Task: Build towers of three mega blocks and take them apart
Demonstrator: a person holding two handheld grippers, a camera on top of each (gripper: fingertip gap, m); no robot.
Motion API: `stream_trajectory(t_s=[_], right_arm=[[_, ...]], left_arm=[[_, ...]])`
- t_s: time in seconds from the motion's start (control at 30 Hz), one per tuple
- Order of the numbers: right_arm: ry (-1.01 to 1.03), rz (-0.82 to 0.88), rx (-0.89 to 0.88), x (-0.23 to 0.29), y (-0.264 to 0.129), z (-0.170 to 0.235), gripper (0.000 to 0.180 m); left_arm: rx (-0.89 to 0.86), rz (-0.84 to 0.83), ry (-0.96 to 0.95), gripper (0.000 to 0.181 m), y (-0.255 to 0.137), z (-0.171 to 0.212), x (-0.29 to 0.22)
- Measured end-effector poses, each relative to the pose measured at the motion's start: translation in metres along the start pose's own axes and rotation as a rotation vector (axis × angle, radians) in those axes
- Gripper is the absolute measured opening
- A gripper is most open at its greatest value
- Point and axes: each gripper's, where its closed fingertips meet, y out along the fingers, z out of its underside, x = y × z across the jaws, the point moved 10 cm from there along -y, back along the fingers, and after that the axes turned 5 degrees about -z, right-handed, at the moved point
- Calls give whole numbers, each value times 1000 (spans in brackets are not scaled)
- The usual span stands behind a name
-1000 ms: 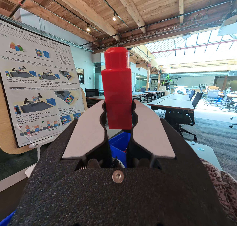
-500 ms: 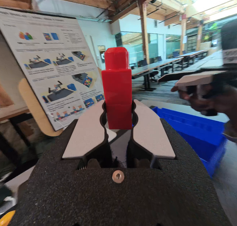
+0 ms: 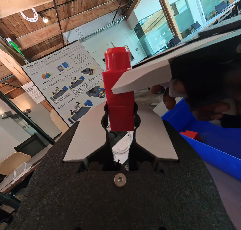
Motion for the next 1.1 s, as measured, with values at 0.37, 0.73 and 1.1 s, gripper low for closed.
stream_trajectory(t_s=[0.37,0.73,1.1], right_arm=[[3,318,127,-37,-79,-30,36],[476,700,1159,-146,-111,151,36],[562,696,1196,-159,-115,197,36]], left_arm=[[124,-22,-194,36,-6,25,47],[55,-68,-298,36,-31,22,85],[43,0,-272,37,-28,17,73]])
